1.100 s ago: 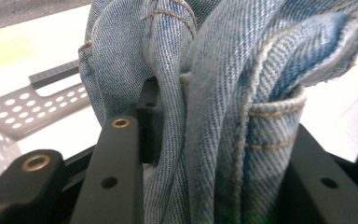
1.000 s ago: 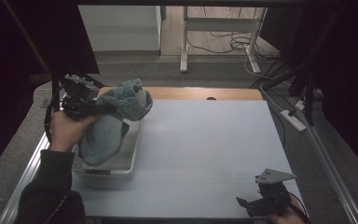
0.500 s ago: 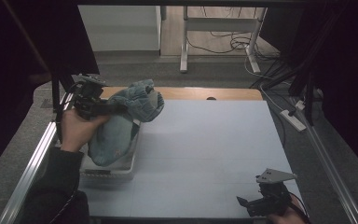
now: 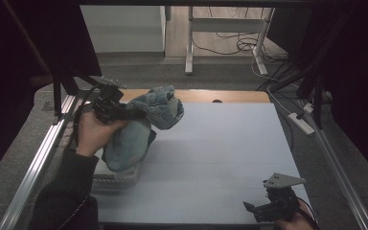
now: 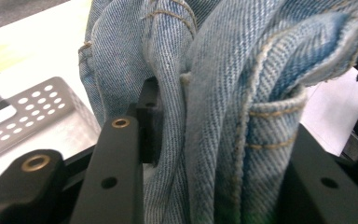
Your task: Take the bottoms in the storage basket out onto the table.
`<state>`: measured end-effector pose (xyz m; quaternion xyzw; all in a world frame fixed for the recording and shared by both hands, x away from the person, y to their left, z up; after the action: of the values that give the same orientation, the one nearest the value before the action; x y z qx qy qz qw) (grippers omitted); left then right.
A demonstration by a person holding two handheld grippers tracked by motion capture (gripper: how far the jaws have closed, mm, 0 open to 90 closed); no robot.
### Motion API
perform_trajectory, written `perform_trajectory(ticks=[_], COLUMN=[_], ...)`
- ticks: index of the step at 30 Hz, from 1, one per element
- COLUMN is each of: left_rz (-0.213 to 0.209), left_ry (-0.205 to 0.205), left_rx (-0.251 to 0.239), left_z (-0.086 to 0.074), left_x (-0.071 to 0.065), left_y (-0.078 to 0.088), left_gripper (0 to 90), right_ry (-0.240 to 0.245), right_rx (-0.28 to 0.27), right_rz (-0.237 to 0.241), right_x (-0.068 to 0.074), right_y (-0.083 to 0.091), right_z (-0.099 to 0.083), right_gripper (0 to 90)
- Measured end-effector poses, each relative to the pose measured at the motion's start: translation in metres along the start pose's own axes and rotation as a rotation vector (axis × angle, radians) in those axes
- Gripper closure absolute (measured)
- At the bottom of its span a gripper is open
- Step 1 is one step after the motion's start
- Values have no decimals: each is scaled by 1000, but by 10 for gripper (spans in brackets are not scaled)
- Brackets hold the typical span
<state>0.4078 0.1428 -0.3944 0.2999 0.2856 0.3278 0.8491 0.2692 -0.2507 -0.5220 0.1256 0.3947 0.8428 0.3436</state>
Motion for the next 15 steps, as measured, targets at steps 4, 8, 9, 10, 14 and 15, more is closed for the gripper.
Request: perform_trajectory(ticks=[4,8,9,10,14,15], left_rz=[-14,-23,-26,-27,-54,-61], left_ry=[-8,-21,-23,-25,-54,-54], left_rx=[0,1,3,4,17,18], left_z=[3,7,7,8,10,11], left_x=[-7,-13,-15,-16,-25,-27], left_y=[-4,-9,-11,-12,-19,-21], left_gripper=[621,621,621,621,620,619], right_ry=[-1,-1,-3,-3,-4,-5], right_rx=[0,1,-1,-1,-1,-3], right_rz=[1,1,1,1,1,2], right_x=[0,0,0,0,0,0], right_y=[0,0,0,0,0,0], right_z=[0,0,0,0,0,0], right_gripper=[9,9,8,8,8,8])
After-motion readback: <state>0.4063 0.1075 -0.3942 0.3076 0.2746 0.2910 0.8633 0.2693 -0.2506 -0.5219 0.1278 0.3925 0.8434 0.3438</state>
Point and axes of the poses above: each handheld gripper's, and its own axes: y roughly backward along the jaws, z roughly out of its top, x roughly to its left, the point moved 9 cm from there along -y, roughly forward along the jaws, and after that the axes turned 4 degrees about y, right-handed, at the moved point
